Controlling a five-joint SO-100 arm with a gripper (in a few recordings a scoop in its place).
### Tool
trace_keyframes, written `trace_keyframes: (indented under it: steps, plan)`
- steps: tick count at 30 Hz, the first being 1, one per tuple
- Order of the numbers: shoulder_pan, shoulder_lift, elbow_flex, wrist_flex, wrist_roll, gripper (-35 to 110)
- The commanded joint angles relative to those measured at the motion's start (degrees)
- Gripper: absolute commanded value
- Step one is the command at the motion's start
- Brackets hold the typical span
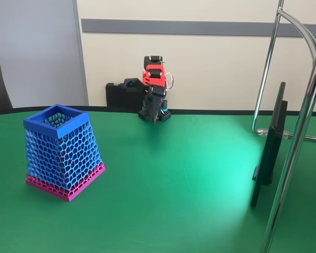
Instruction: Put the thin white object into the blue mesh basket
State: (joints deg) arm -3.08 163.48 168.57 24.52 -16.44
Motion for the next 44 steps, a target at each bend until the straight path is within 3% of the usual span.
trace_keyframes:
  steps: [1,12,20,44]
  plan:
    - [-0.8,5.3,0.8,5.2,1.8,0]
    - [0.2,18.5,4.5,18.0,12.7,0]
    - [0.2,26.4,8.0,23.9,14.0,0]
    - [0.1,27.0,8.1,25.0,13.7,1]
